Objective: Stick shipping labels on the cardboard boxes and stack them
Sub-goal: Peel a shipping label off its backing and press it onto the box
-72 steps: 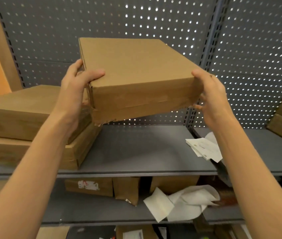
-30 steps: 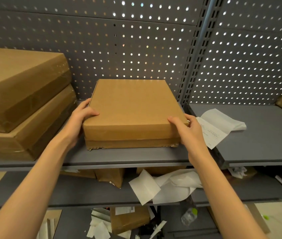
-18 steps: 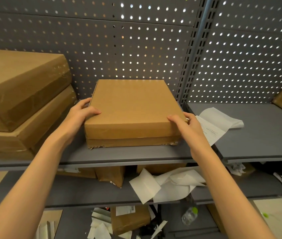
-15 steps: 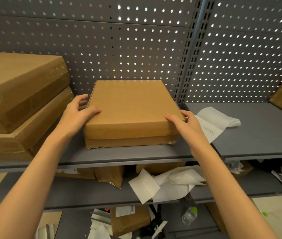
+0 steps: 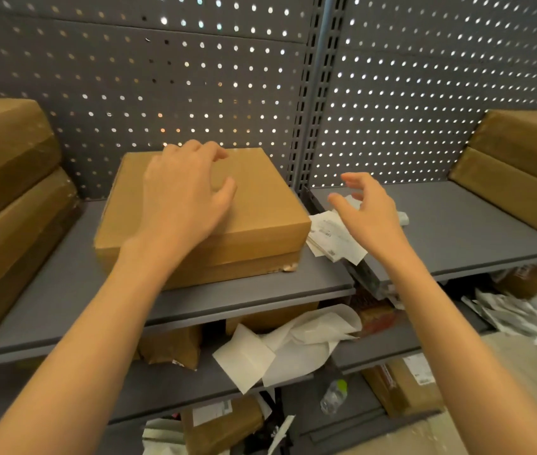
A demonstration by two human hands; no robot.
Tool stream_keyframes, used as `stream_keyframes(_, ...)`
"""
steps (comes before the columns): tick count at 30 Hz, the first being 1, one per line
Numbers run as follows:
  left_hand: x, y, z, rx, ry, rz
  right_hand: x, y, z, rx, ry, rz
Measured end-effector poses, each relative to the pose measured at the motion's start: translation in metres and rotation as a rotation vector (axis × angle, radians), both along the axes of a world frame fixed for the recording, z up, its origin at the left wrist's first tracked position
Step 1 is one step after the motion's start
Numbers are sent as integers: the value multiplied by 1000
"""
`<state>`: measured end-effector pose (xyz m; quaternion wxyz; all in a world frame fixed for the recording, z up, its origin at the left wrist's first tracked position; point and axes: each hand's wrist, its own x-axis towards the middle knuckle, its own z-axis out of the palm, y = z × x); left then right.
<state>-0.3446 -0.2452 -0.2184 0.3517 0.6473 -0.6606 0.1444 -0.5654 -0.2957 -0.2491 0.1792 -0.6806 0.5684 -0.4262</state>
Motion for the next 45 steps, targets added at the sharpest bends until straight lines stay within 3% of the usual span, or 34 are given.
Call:
stream_keyframes(12,-83,-41,-7,69,-68,-55,-66,-28,-16,19,68,-24)
stream_keyframes(28,-180,-74,-31,107,-108,210,-107,-97,-46,104,257,497)
stream_keyframes(35,-186,-86,-63,242,-115,226,-108,-107,-54,85,361,532)
stream_keyframes(41,-187,-98,-82,334,-123,210,-111,-118,-61,-18,487,406)
stream_keyframes(45,-186,-105,-87,357,-105,183,-111,-125,-66,22,495,396)
